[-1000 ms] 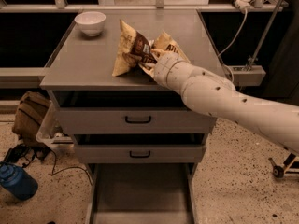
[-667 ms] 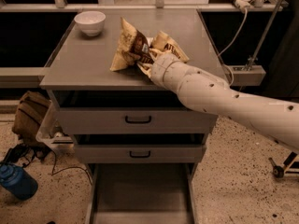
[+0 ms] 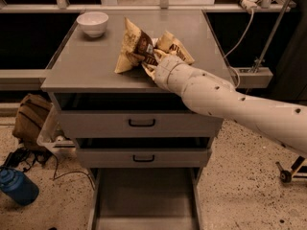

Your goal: Pick brown chip bag from bottom drawer and place on counter

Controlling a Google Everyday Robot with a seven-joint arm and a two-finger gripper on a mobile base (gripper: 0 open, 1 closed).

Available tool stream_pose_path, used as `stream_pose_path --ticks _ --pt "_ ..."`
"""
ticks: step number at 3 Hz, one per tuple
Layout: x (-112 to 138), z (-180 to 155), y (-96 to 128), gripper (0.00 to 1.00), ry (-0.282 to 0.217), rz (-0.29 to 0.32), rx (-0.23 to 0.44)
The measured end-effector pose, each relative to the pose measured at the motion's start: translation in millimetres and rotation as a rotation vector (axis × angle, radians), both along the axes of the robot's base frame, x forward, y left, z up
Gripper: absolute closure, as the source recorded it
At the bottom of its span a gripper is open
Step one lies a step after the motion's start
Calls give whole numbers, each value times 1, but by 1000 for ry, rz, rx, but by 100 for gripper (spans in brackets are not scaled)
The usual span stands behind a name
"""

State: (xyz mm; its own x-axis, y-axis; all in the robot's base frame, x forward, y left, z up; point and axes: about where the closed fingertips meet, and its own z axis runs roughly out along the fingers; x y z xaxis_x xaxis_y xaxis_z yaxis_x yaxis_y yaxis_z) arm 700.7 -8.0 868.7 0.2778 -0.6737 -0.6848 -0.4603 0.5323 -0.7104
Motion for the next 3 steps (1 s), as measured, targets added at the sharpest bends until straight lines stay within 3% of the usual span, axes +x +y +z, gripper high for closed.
stream_pose_path --ticks 2,3 --pt "0 0 0 10 0 0 0" --pt "0 0 0 0 0 0 0"
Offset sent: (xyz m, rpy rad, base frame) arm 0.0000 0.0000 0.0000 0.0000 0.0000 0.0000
